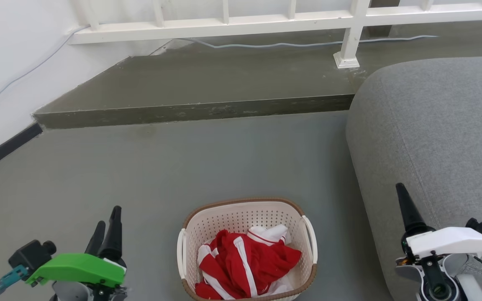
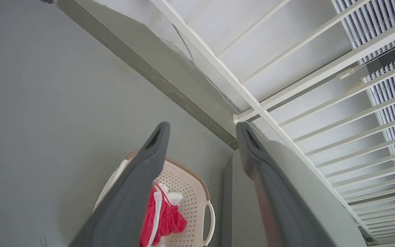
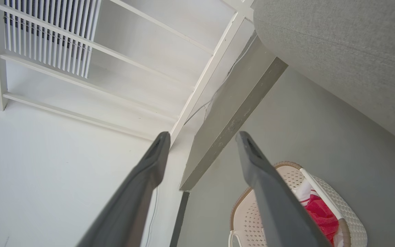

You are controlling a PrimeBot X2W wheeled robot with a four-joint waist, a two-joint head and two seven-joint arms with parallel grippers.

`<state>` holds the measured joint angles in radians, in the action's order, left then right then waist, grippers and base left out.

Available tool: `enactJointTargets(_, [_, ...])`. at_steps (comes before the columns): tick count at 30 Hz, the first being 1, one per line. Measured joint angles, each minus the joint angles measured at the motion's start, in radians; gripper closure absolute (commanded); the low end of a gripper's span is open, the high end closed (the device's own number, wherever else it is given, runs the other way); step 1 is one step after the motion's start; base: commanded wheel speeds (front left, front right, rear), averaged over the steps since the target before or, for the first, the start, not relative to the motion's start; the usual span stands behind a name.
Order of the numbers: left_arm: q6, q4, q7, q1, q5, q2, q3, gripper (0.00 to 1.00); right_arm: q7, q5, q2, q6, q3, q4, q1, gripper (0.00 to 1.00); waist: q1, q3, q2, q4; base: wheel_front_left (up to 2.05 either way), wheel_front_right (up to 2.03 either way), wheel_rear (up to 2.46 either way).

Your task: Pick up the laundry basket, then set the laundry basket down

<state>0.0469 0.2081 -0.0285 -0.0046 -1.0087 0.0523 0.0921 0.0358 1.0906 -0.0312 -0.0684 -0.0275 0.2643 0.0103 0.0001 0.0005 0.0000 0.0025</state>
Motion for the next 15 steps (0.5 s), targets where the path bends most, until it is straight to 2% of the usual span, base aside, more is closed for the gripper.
enactJointTargets(15, [-0.04, -0.016, -0.04, 0.005, 0.24, 0.009, 0.056, 0.0, 0.043, -0.202, -0.002, 0.035, -0.061, -0.008, 0.02, 0.0, 0.0, -0.008, 0.0, 0.001, 0.0, 0.0, 0.0])
